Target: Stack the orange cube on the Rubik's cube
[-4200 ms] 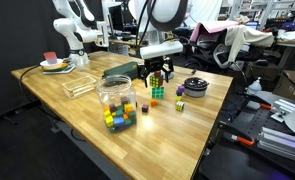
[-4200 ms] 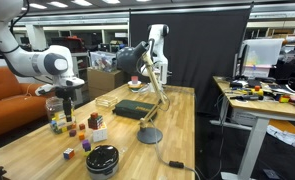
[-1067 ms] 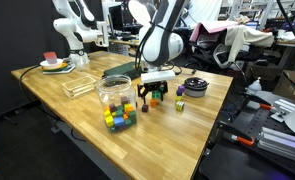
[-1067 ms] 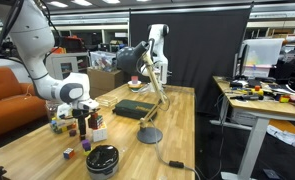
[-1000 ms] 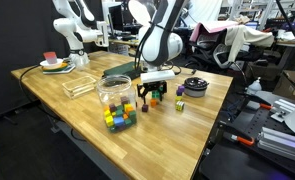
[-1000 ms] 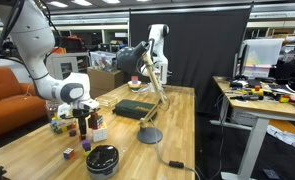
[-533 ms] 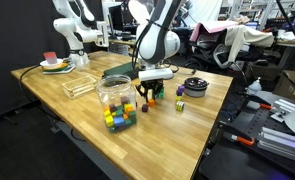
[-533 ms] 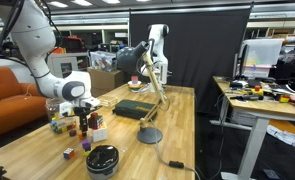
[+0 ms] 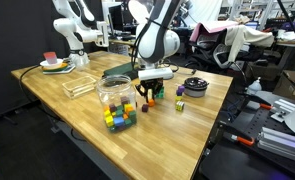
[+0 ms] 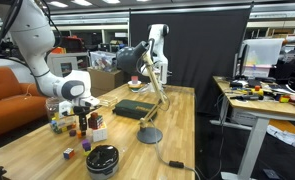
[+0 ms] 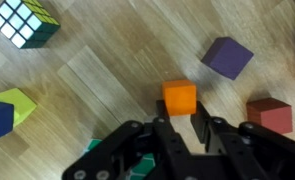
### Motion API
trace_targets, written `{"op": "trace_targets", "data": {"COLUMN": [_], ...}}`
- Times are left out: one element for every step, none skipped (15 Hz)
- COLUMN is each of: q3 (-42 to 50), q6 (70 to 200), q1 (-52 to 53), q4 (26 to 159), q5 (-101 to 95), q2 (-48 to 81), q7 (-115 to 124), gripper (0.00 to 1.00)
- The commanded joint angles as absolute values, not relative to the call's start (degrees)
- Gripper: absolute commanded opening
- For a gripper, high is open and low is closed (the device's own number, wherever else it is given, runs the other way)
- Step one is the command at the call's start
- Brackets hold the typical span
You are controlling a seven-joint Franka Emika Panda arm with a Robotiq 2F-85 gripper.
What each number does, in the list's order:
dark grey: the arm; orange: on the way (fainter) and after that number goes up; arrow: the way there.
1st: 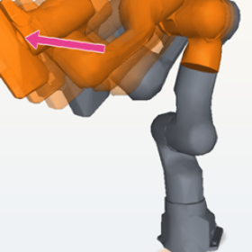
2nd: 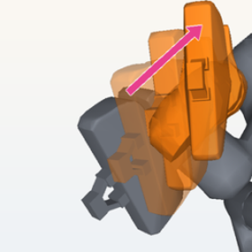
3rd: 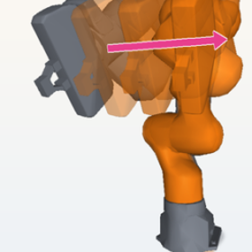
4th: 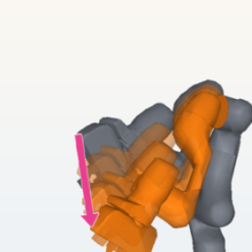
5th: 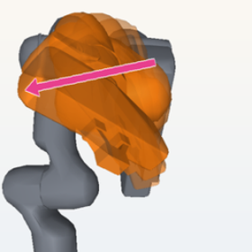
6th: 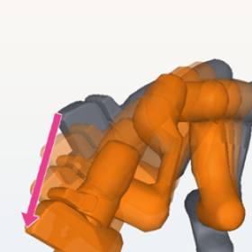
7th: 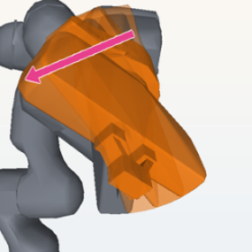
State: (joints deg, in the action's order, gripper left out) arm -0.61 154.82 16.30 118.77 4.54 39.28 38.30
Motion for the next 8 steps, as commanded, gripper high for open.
{"op": "trace_targets", "data": {"q3": [0.15, 0.42, 0.42, 0.56, 0.83, 1.01, 1.41, 2.62], "q6": [153.69, 153.55, 153.31, 153.03, 152.80, 152.49, 152.22, 152.46], "q1": [18.13, 18.94, 19.48, 20.20, 20.99, 21.54, 22.12, 23.20], "q4": [121.63, 122.57, 123.32, 124.28, 125.19, 125.96, 126.74, 127.51], "q5": [5.29, 4.98, 4.80, 4.44, 3.89, 3.32, 2.53, 0.96], "q2": [35.04, 33.51, 32.26, 30.70, 29.16, 27.81, 26.34, 24.88], "q7": [38.60, 39.35, 39.86, 40.64, 41.60, 42.38, 43.49, 45.71], "gripper": [0.07, 0.07, 0.07, 0.07, 0.07, 0.07, 0.07, 0.07]}}
